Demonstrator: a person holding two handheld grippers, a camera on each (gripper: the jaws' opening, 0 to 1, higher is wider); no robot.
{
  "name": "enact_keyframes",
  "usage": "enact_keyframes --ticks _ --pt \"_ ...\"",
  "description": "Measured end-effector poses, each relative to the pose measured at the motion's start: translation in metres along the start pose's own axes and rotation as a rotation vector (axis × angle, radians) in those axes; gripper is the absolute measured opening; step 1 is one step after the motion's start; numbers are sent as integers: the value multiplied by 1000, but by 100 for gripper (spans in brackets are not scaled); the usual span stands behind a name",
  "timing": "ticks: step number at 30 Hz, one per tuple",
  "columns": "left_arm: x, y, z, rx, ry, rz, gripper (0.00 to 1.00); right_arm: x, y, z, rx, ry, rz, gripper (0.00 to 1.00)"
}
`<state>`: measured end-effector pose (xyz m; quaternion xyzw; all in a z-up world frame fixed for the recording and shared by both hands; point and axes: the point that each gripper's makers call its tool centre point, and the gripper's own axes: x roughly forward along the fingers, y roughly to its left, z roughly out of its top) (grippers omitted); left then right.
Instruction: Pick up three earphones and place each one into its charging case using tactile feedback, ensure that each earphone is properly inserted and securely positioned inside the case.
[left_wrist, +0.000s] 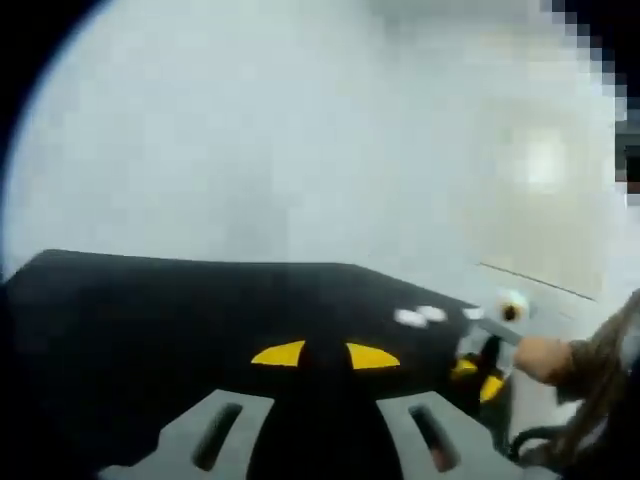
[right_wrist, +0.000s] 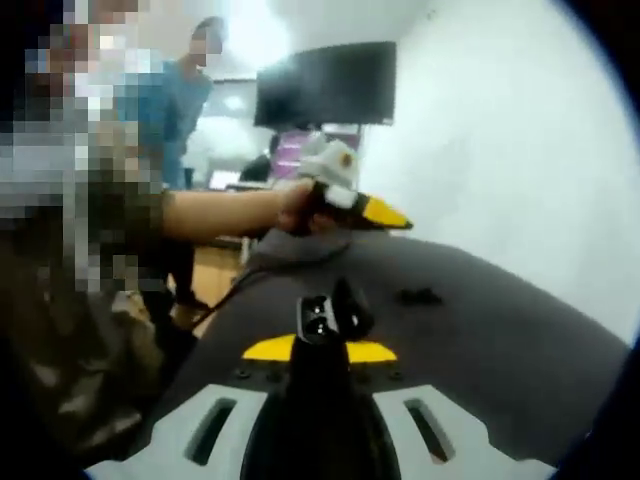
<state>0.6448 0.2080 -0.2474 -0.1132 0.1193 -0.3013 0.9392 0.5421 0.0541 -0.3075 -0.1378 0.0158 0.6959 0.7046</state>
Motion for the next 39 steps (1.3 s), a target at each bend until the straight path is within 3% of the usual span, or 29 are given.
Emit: enact_keyframes --ticks 2,3,7,10,12,18,21,26,28,31,37,39 --pt "2 -5 -7 -28 26 -36 11 0 0 0 -3 0 0 18" --pt "4 -8 -14 5 52 -45 11 0 0 0 -5 0 -1 18" --pt "20 -25 -47 270 198 -58 14 0 1 0 -10 1 -3 18" --pt "31 -34 -68 521 311 -56 15 0 1 0 -17 1 -5 18" --pt "36 -33 -73 603 352 -34 13 0 1 0 -16 1 -4 18" --pt "49 -25 -68 580 337 -16 14 0 1 0 -26 2 -6 18" --pt "49 -21 -77 569 375 -13 9 -1 1 0 -26 2 -6 18" --pt "41 -32 -67 480 316 -69 8 -1 -1 -1 -26 2 -14 18" --pt "34 -48 -57 490 272 -127 8 -1 -1 -1 -28 2 -13 18" --pt "18 -75 -51 532 252 -241 8 -1 0 -1 -27 2 -14 18" --pt "-9 -116 -64 619 262 -427 9 -1 0 -1 -28 2 -16 18" --pt "-10 -119 -72 621 275 -440 9 -1 -1 -1 -25 2 -15 18"
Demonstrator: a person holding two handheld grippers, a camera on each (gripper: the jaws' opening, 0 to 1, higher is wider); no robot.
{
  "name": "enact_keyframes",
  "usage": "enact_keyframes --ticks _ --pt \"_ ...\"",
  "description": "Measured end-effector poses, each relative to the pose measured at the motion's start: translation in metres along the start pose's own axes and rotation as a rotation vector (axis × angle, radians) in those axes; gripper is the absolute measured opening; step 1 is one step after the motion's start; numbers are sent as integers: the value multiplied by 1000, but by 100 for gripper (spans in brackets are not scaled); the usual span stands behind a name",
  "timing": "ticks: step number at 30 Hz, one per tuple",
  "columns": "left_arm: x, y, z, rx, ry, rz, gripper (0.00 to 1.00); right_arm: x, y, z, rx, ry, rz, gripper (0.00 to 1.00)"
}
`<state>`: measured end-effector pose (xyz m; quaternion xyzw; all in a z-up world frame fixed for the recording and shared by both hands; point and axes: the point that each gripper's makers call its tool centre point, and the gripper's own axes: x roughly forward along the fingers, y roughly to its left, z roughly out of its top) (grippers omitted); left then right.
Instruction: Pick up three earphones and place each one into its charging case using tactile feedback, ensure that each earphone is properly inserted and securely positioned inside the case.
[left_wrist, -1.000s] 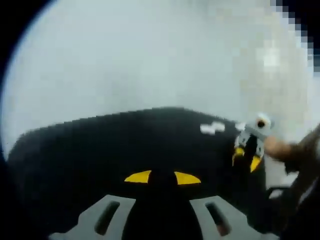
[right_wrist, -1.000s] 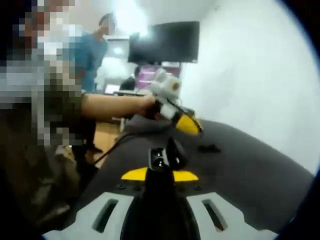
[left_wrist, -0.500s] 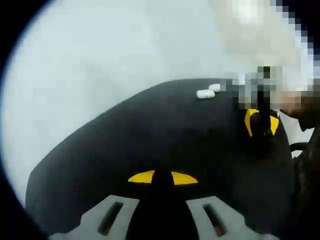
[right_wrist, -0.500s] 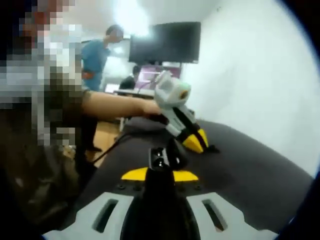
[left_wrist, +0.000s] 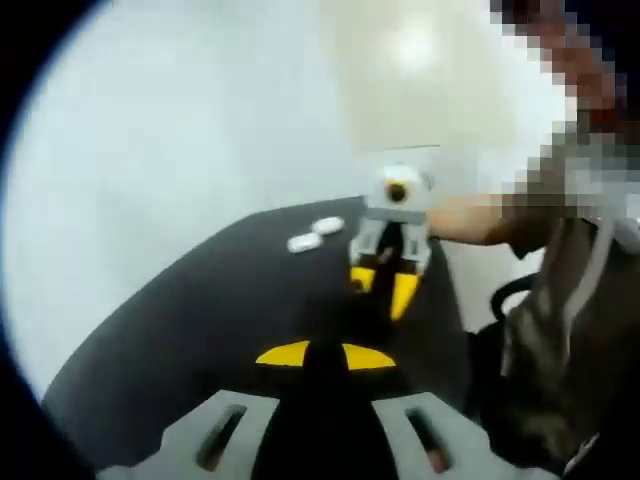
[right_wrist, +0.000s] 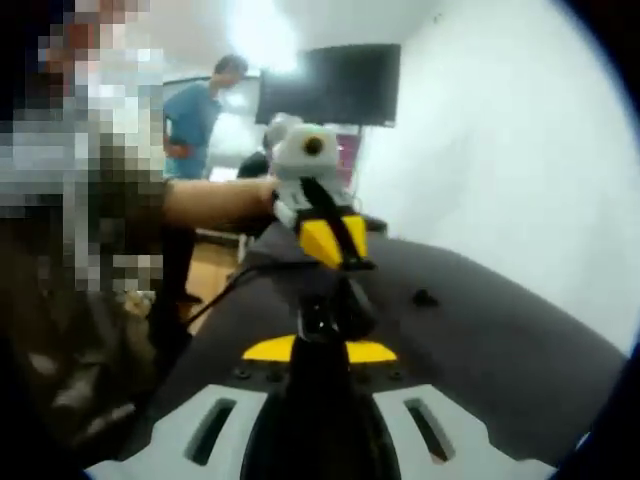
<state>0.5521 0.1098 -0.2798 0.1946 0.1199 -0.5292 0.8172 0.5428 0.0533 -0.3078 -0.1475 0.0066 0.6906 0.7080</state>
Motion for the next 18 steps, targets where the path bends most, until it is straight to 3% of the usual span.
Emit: enact_keyframes --ticks 6,9,10,11,16,18 --pt "13 -5 -22 13 61 -15 9 0 0 0 -5 2 -5 18" --pt "18 2 -39 47 128 29 10 0 0 0 -2 1 -5 18" --pt "20 2 -40 78 120 40 12 0 0 0 -4 2 -6 18" --pt "19 3 -33 73 69 46 13 0 0 0 -7 2 -7 18" --pt "9 7 -32 48 68 43 26 0 0 0 -9 2 -7 18" --pt "1 20 -20 -28 -8 77 25 0 0 0 -10 2 -8 18"
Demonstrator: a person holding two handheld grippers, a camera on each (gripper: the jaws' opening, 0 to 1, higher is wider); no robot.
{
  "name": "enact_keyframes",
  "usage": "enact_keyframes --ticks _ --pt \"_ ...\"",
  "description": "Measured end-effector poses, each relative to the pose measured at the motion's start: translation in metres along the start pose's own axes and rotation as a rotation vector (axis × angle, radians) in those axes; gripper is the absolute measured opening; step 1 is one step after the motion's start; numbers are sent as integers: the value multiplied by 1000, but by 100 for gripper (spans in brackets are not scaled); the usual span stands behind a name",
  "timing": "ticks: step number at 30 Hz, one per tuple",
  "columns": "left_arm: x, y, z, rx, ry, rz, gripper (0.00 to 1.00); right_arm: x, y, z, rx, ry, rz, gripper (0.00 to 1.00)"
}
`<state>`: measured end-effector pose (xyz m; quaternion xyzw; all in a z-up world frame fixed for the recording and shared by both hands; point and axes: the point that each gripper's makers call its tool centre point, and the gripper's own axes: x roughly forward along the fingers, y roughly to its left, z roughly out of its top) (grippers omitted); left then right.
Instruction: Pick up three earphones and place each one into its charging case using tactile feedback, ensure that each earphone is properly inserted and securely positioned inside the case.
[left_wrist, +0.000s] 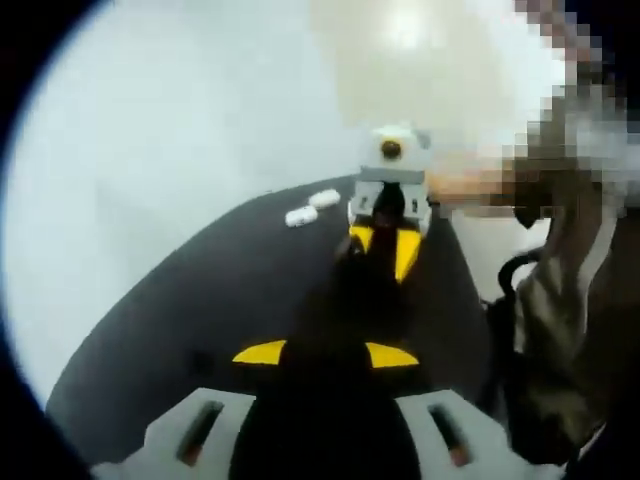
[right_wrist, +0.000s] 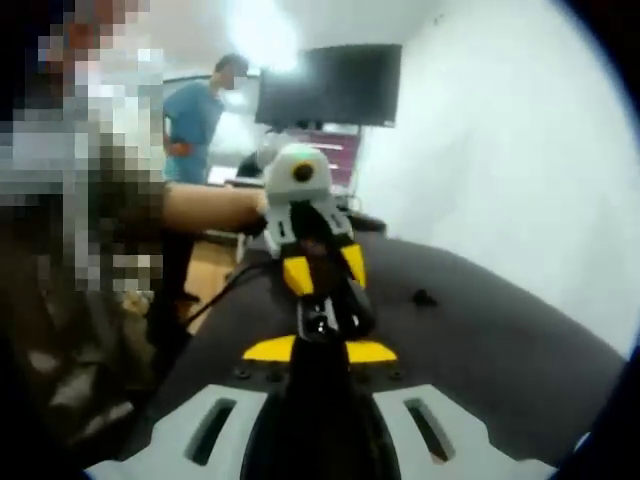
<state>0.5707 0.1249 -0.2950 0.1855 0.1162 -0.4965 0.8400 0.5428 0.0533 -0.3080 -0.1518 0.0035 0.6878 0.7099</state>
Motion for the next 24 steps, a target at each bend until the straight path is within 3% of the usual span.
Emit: enact_keyframes --ticks 2,3,5,6,8,13,18,21,24 --pt "-6 27 7 -106 -51 79 22 0 0 0 -3 0 -1 18" --pt "-8 53 6 -181 -69 178 20 0 0 0 -4 1 -1 18" --pt "-10 87 -7 -225 -14 320 17 0 0 0 -5 0 0 18" --pt "-9 93 -11 -221 10 340 17 0 0 0 -2 -1 3 18" --pt "-1 102 -18 -221 44 359 17 0 0 0 0 -1 4 18" --pt "15 100 -21 -229 33 348 18 0 0 0 -3 -1 3 18" --pt "25 108 -32 -263 82 384 17 0 -1 0 -1 -4 9 18" --pt "33 110 -32 -299 90 372 19 0 0 0 -8 -2 7 18" --pt "39 111 -40 -304 144 380 15 0 0 0 -10 -2 8 18"
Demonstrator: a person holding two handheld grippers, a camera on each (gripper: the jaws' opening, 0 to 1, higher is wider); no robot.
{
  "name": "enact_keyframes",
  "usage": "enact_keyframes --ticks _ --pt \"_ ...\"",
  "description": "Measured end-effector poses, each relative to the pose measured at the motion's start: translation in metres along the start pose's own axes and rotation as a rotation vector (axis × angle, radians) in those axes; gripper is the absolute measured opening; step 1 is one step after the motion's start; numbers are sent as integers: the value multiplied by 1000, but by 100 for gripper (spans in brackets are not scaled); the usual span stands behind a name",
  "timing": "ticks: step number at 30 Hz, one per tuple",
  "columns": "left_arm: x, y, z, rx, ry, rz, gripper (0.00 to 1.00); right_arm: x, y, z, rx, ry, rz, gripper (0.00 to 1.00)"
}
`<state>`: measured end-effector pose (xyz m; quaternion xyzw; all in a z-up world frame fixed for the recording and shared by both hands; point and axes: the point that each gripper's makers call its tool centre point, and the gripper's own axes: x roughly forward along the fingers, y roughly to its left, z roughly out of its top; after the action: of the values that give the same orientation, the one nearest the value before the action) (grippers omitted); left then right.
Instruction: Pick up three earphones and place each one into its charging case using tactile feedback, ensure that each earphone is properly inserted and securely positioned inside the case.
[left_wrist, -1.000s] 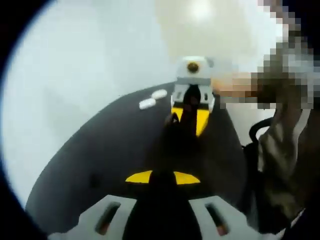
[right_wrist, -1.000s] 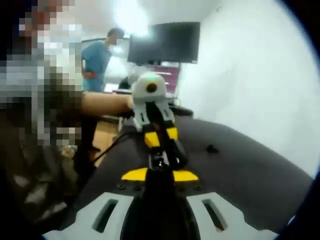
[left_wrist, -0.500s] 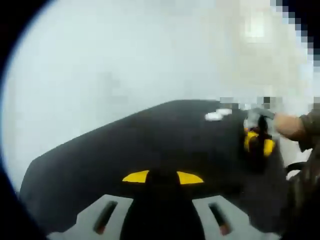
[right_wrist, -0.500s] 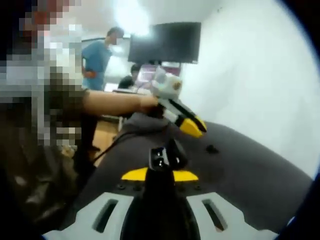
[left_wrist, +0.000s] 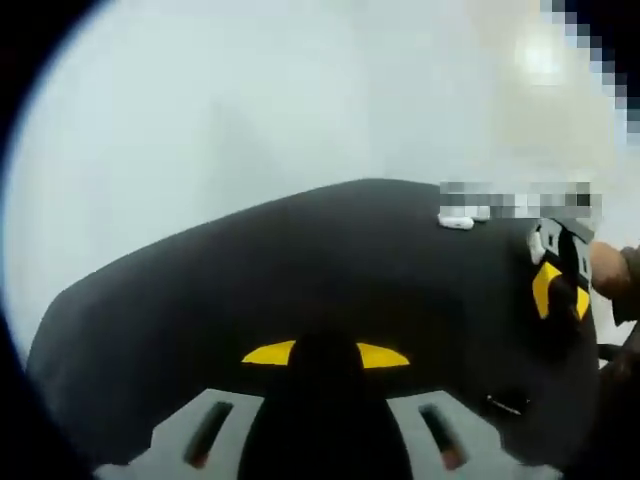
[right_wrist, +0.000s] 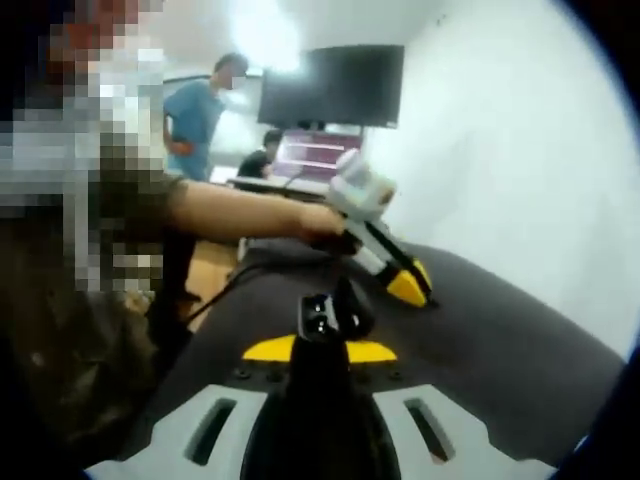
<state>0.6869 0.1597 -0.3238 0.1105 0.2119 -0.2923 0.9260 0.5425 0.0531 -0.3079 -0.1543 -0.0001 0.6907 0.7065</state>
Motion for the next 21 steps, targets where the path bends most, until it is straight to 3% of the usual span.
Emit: enact_keyframes --ticks 3,4,6,8,9,12,15,18,21 --pt "2 -1 5 -17 0 -19 10 0 0 0 -3 0 0 18" --pt "2 -10 8 -27 8 -67 10 0 0 0 -5 1 -1 18" --pt "-1 -32 23 -21 -36 -174 10 0 0 0 -6 1 -1 18" --pt "-6 -59 49 101 -124 -269 10 0 0 0 -7 0 1 18" --pt "-8 -73 55 148 -121 -310 10 0 1 0 -6 0 1 18" --pt "3 -108 60 256 -32 -428 10 0 1 0 -9 0 1 18" --pt "18 -128 60 290 16 -502 10 0 1 0 -11 1 -1 18" --pt "33 -134 51 272 65 -527 10 0 1 0 -8 2 -1 18" --pt "41 -134 31 250 129 -531 10 0 1 0 -9 2 -1 18"
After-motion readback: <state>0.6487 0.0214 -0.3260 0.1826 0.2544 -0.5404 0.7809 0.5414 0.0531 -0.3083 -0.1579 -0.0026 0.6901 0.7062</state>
